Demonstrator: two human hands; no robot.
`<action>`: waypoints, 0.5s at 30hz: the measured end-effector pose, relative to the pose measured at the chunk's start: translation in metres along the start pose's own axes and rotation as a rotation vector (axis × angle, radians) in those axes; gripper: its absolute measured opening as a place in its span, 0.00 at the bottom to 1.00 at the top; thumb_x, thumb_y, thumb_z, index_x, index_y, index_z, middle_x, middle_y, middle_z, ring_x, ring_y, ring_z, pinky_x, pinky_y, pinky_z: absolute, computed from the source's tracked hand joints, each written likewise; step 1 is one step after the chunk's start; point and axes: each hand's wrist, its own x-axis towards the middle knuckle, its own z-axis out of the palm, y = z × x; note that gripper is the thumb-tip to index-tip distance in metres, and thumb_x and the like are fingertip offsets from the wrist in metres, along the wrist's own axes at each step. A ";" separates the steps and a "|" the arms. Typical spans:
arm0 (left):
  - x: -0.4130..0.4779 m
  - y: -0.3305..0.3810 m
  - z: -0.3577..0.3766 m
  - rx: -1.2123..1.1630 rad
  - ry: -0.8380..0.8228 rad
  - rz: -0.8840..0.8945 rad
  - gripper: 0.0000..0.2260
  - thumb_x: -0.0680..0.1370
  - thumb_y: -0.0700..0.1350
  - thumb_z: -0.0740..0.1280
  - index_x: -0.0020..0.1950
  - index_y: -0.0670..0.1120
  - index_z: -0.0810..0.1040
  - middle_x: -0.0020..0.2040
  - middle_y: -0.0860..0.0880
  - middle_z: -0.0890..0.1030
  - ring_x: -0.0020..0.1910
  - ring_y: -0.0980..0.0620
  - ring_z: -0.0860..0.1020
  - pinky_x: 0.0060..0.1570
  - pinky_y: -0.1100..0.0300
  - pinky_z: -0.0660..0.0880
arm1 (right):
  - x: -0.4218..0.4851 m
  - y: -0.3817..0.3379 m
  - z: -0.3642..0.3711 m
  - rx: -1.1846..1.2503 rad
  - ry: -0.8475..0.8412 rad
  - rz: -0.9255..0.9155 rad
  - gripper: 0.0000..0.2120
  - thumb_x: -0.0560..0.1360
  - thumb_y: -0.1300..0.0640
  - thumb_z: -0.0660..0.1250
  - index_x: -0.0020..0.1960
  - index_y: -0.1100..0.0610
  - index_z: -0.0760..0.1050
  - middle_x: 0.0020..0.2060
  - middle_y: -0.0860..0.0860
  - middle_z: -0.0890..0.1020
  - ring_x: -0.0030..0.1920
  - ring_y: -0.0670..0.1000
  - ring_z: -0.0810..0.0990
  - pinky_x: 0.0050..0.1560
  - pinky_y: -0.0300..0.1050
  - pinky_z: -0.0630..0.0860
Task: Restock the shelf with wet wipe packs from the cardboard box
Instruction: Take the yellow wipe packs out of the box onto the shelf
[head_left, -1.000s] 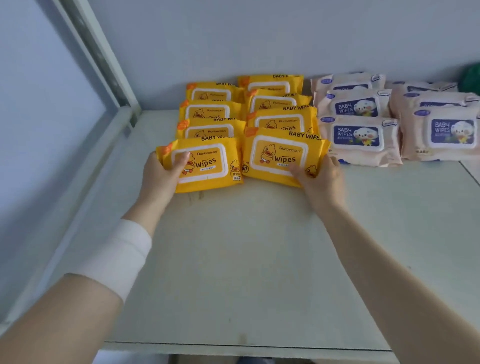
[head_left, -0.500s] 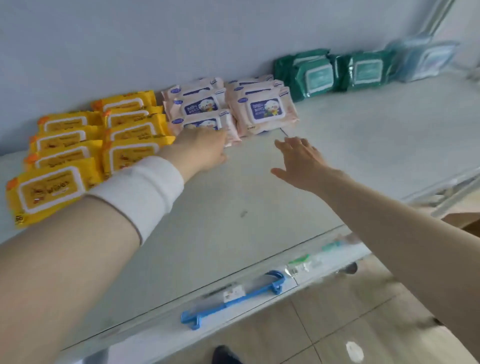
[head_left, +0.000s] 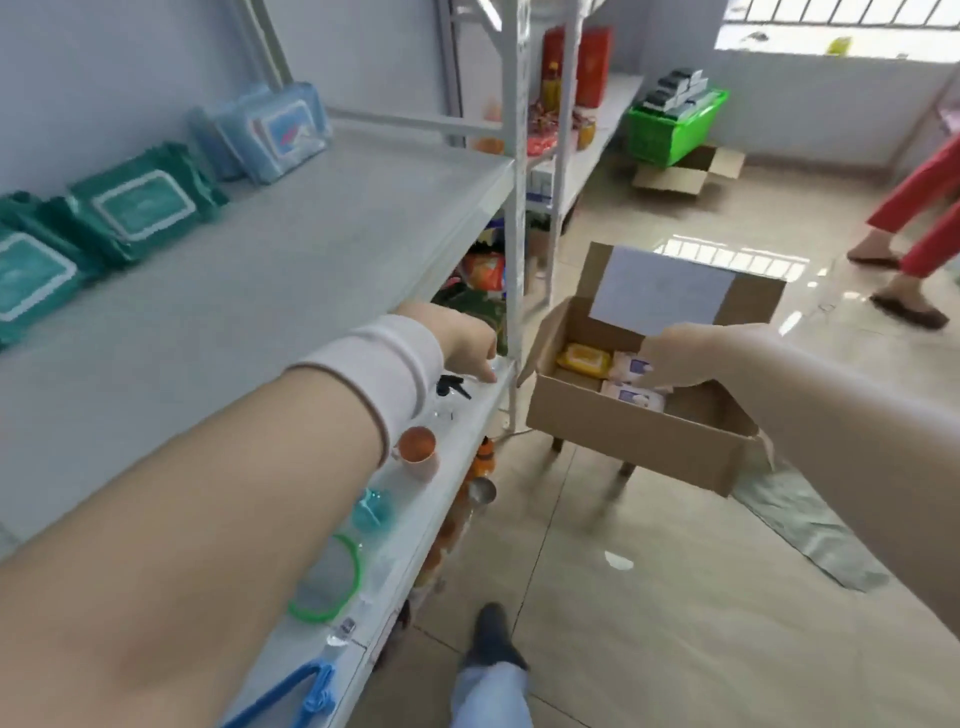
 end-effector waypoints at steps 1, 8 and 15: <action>0.023 0.012 -0.007 0.018 -0.018 0.033 0.21 0.78 0.57 0.59 0.68 0.48 0.69 0.65 0.48 0.73 0.62 0.46 0.73 0.62 0.48 0.70 | 0.009 0.023 0.007 0.005 -0.027 0.045 0.21 0.76 0.41 0.58 0.55 0.58 0.74 0.53 0.54 0.79 0.50 0.55 0.75 0.55 0.47 0.73; 0.178 0.052 -0.039 0.075 -0.154 0.216 0.21 0.78 0.56 0.59 0.67 0.45 0.70 0.64 0.46 0.75 0.61 0.45 0.74 0.62 0.47 0.70 | 0.061 0.133 0.042 0.123 -0.180 0.285 0.23 0.77 0.45 0.60 0.65 0.60 0.71 0.60 0.56 0.77 0.60 0.57 0.76 0.59 0.46 0.72; 0.300 0.065 -0.037 0.066 -0.299 0.205 0.20 0.79 0.54 0.59 0.66 0.44 0.69 0.63 0.46 0.75 0.60 0.45 0.74 0.62 0.48 0.71 | 0.129 0.175 0.086 0.338 -0.302 0.345 0.22 0.76 0.43 0.59 0.64 0.55 0.70 0.61 0.55 0.77 0.60 0.57 0.75 0.57 0.48 0.74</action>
